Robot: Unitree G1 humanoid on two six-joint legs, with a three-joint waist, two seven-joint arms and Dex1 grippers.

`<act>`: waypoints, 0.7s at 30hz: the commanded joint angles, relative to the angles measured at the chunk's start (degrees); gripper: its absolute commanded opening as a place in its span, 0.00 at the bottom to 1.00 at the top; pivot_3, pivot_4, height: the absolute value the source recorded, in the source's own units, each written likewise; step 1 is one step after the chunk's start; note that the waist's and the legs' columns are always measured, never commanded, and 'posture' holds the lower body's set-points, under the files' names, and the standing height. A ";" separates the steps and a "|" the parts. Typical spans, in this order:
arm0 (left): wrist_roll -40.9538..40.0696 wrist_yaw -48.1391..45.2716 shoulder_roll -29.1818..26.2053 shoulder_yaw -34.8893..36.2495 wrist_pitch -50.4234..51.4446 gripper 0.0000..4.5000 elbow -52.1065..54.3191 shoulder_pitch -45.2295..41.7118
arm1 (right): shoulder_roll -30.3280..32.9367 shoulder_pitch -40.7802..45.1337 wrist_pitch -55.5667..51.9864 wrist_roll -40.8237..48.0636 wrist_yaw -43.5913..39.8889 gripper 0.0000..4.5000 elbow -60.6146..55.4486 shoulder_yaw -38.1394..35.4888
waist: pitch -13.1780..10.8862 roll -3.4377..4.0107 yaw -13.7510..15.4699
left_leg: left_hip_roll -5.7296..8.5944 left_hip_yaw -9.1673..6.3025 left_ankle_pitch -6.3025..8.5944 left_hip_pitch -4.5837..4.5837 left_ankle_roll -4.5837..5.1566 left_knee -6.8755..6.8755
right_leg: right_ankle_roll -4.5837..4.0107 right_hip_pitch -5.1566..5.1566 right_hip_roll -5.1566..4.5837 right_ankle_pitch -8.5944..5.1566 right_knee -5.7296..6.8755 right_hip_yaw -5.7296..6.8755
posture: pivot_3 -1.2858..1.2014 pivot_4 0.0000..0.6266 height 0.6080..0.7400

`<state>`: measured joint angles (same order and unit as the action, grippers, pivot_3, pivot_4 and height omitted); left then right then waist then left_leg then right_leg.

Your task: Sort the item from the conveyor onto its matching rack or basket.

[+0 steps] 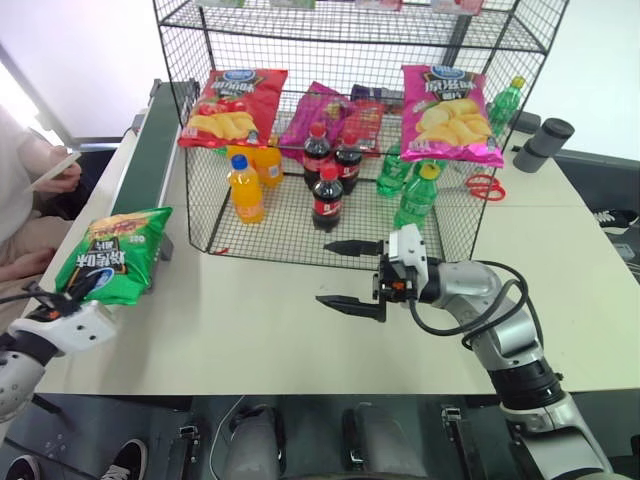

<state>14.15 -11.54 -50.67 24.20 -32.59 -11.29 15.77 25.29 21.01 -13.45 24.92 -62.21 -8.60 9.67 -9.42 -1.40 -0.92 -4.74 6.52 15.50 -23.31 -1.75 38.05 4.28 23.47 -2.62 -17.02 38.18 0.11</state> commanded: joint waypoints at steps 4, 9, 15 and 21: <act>-38.13 -18.74 0.42 9.69 5.48 0.01 13.26 3.02 | 0.28 0.43 1.48 0.17 -0.37 1.00 -0.09 -1.08 | 0.00 0.00 -0.08 | -0.01 -0.03 0.00 0.00 0.00 0.00 | 0.00 -0.01 -0.05 0.00 0.00 -0.01 | 0.52 0.24 1.00; -72.72 -32.88 0.33 16.70 30.35 0.01 26.61 9.13 | 1.14 0.87 1.79 0.43 -1.13 1.00 1.31 -1.99 | -0.01 0.01 -0.30 | -0.01 -0.18 -0.01 0.02 -0.01 0.01 | 0.00 -0.04 -0.03 0.00 0.01 -0.01 | 0.52 0.24 1.00; -98.76 -38.70 -1.29 16.42 56.35 0.01 37.85 13.92 | 3.70 0.04 -7.41 8.73 -2.39 1.00 -1.51 -6.10 | -0.02 0.02 0.18 | 0.06 -0.23 -0.01 0.08 -0.02 0.04 | 0.00 -0.13 0.08 -0.01 0.00 -0.01 | 0.52 0.24 1.00; -106.64 -40.27 -1.76 0.83 70.03 0.01 37.08 -3.07 | 10.33 -3.26 -21.41 20.25 -4.26 1.00 -5.73 -11.07 | -0.02 0.06 0.28 | 0.26 -0.34 -0.01 0.14 -0.02 0.10 | -0.13 -0.28 0.12 -0.08 -0.03 0.00 | 0.52 0.24 1.00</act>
<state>-90.91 -50.30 -51.82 27.03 35.05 26.22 14.65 34.17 17.71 -31.54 40.96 -66.01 -11.87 1.44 -9.44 -1.34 -0.64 -4.48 6.16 15.48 -23.16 -1.76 38.15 4.17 23.18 -2.48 -17.09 38.15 0.10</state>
